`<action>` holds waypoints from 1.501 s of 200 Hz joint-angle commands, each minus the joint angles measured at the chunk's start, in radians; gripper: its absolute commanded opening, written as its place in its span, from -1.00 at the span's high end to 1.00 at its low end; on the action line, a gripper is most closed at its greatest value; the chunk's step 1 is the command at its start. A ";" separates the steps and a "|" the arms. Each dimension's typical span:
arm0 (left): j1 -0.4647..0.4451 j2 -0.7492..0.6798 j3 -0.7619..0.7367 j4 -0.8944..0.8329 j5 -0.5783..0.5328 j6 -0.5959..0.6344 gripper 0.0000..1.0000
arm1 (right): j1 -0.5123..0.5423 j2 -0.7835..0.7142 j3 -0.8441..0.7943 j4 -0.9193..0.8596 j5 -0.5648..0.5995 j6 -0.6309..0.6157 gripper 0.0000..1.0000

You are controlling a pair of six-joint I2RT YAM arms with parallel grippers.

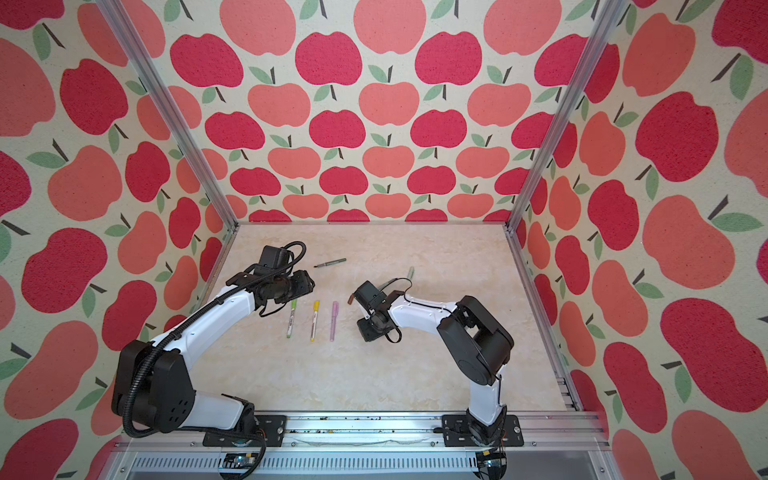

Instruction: Insert the pens into the pen caps

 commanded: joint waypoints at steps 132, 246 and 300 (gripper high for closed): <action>0.040 0.546 0.456 0.067 0.113 -0.685 -0.25 | -0.018 -0.285 -0.157 0.073 0.112 0.033 0.06; 0.066 0.885 0.910 -0.311 0.099 -0.758 -0.07 | -0.025 -0.338 -0.230 0.139 0.102 0.067 0.06; 0.069 1.057 1.280 -0.647 0.025 -0.769 0.01 | -0.025 -0.334 -0.248 0.159 0.097 0.078 0.06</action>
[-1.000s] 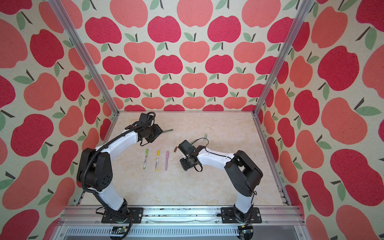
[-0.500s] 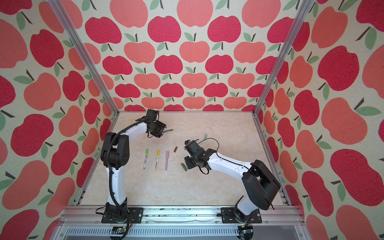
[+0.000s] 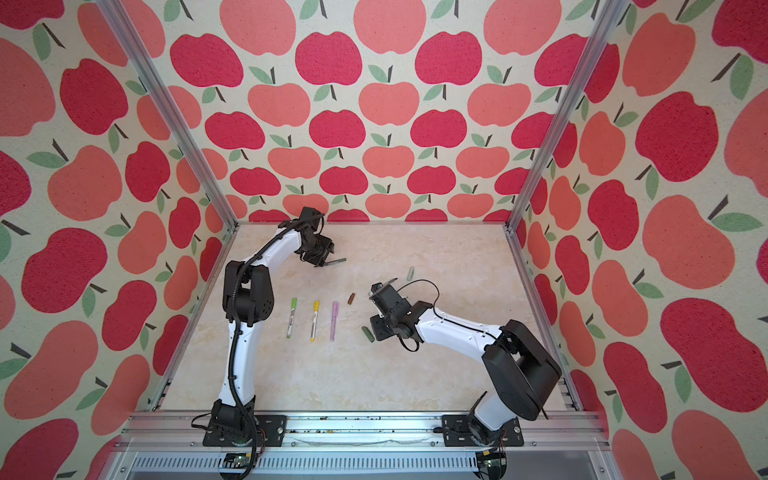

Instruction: Insert the pens into the pen caps

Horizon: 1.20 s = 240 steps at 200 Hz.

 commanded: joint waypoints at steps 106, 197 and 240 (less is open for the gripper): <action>0.021 0.219 0.355 -0.339 -0.062 -0.127 0.03 | -0.009 -0.030 -0.029 0.028 0.003 0.027 0.06; 0.018 0.260 0.356 -0.356 -0.047 -0.172 0.31 | -0.033 -0.041 -0.049 0.043 -0.001 0.035 0.06; 0.009 0.274 0.355 -0.379 -0.045 -0.175 0.45 | -0.049 -0.056 -0.069 0.068 -0.004 0.047 0.06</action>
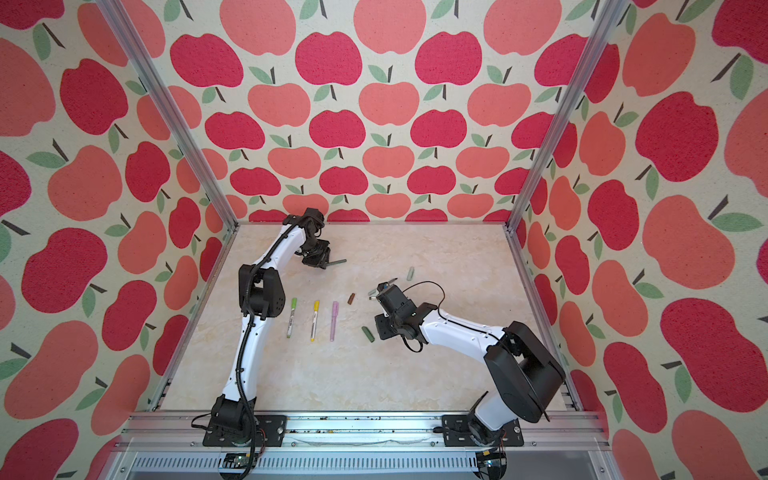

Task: Insert the pens into the pen caps
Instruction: 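Grasp the green fountain pen barrel with the left gripper, then lift the green pen nib-up with the left gripper while right rises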

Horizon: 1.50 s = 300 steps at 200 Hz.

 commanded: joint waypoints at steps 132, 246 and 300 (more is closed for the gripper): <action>-0.039 0.053 -0.041 -0.097 -0.063 0.077 0.46 | -0.059 -0.144 -0.091 0.038 0.046 0.042 0.06; -0.057 -0.075 -0.258 0.067 -0.057 0.170 0.86 | -0.066 -0.210 -0.079 -0.003 0.076 0.067 0.06; -0.060 -0.228 -0.441 0.293 -0.078 0.378 0.94 | -0.087 -0.231 -0.007 -0.072 0.087 0.058 0.04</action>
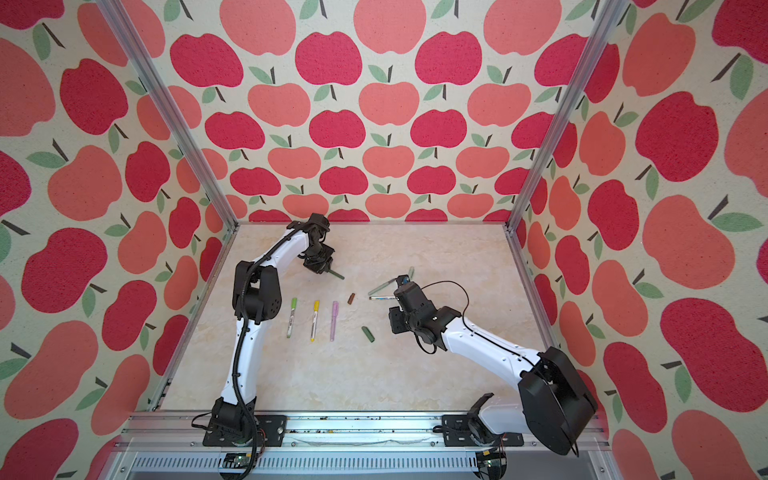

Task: Insert the pens into the pen caps
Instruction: 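Lift the green pen nib-up with the left gripper while right rises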

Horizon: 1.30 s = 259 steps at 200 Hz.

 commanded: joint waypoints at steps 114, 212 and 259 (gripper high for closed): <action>0.015 -0.494 -0.670 0.817 0.489 0.594 0.98 | -0.169 -0.056 0.245 -0.108 -0.132 0.037 -0.03; -0.057 -0.695 -0.916 1.029 0.857 0.662 0.98 | -0.260 0.051 0.349 0.120 -0.541 0.157 -0.22; -0.106 -0.773 -0.961 0.963 0.855 0.707 0.98 | -0.258 0.141 0.429 0.122 -0.597 0.141 -0.23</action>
